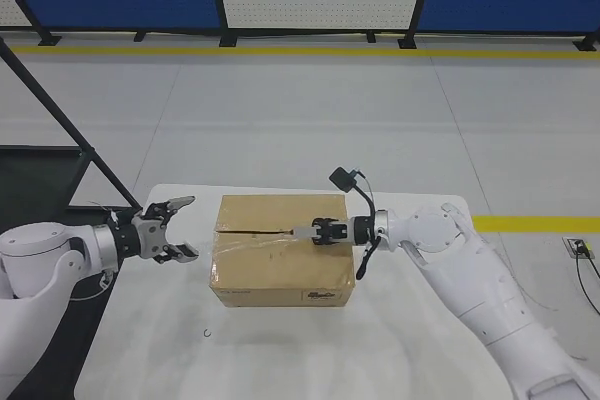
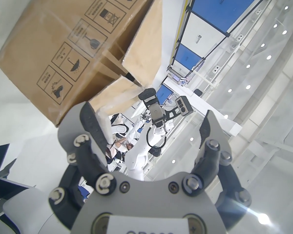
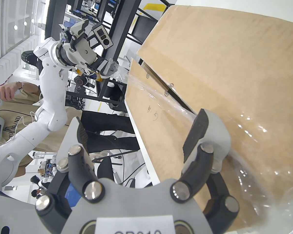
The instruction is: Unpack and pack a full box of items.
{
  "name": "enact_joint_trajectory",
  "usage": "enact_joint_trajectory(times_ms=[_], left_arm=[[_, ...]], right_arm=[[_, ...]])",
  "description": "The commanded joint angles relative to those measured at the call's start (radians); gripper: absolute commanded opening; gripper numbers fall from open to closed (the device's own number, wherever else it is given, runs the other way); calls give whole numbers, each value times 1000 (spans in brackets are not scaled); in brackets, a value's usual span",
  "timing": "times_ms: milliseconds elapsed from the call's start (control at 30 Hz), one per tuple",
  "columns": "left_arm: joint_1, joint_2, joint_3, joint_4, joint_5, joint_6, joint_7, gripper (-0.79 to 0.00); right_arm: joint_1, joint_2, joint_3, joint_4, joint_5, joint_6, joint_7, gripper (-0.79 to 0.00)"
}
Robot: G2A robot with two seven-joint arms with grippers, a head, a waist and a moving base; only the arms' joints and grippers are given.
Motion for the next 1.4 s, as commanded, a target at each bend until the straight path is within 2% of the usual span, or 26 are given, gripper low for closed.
enact_joint_trajectory(times_ms=[0,400,667,1033,1367], left_arm=[[4,0,-9,-2,-7,-6,9,0],[37,-10,-63,-27,-86,-63,99,0],[48,-19,-80,-34,-122,-92,136,0],[69,-26,-123,-49,-172,-123,181,0],[82,-30,-146,-41,-172,-125,180,0]], right_arm=[[-1,-1,2,-3,2,-18,2,0],[-17,-10,2,-26,20,-68,5,0],[-4,-41,-46,-7,10,-102,-58,0],[30,-78,-84,56,15,-138,-75,0],[51,-100,-95,109,4,-130,-90,0]])
